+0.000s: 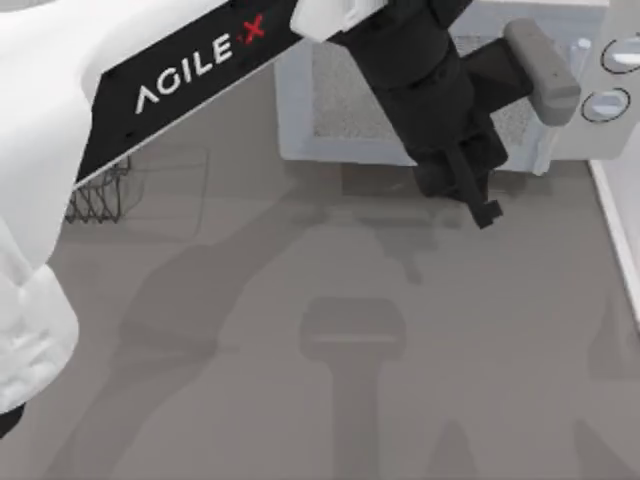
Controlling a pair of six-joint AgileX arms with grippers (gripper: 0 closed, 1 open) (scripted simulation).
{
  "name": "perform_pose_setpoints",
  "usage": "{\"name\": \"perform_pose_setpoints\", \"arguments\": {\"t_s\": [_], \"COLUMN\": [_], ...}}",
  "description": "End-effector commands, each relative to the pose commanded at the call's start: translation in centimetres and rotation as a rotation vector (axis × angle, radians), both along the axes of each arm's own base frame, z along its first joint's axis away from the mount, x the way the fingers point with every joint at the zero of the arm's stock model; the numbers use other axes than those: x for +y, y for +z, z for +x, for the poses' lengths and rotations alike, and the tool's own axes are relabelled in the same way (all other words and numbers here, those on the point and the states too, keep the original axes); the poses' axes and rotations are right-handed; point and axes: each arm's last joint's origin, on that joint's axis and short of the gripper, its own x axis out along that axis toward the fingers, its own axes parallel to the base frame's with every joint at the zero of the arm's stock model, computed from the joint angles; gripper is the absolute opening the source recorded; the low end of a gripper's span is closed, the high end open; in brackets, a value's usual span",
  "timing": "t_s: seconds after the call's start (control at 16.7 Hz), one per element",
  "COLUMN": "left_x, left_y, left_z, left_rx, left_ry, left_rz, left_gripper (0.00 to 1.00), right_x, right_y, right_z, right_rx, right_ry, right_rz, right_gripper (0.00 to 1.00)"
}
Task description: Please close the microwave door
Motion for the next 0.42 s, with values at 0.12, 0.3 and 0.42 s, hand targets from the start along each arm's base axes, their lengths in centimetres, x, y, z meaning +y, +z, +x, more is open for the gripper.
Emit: {"name": "perform_pose_setpoints", "arguments": {"t_s": [0.12,0.3,0.42], "left_x": [-0.5,-0.5,-0.2], "left_y": [-0.4,1.2,2.3], "left_z": [0.0,0.4,0.8], "left_rx": [0.013,-0.05,-0.093], "left_ry": [0.003,0.025,0.039], "left_rz": [0.012,-0.03,-0.058], "left_gripper": [0.0,0.0,0.0], "right_x": [0.0,0.0,0.0], "right_y": [0.0,0.0,0.0], "right_z": [0.0,0.0,0.0], "right_rx": [0.0,0.0,0.0], "right_ry": [0.0,0.0,0.0], "right_rz": [0.0,0.0,0.0], "right_gripper": [1.0,1.0,1.0]}}
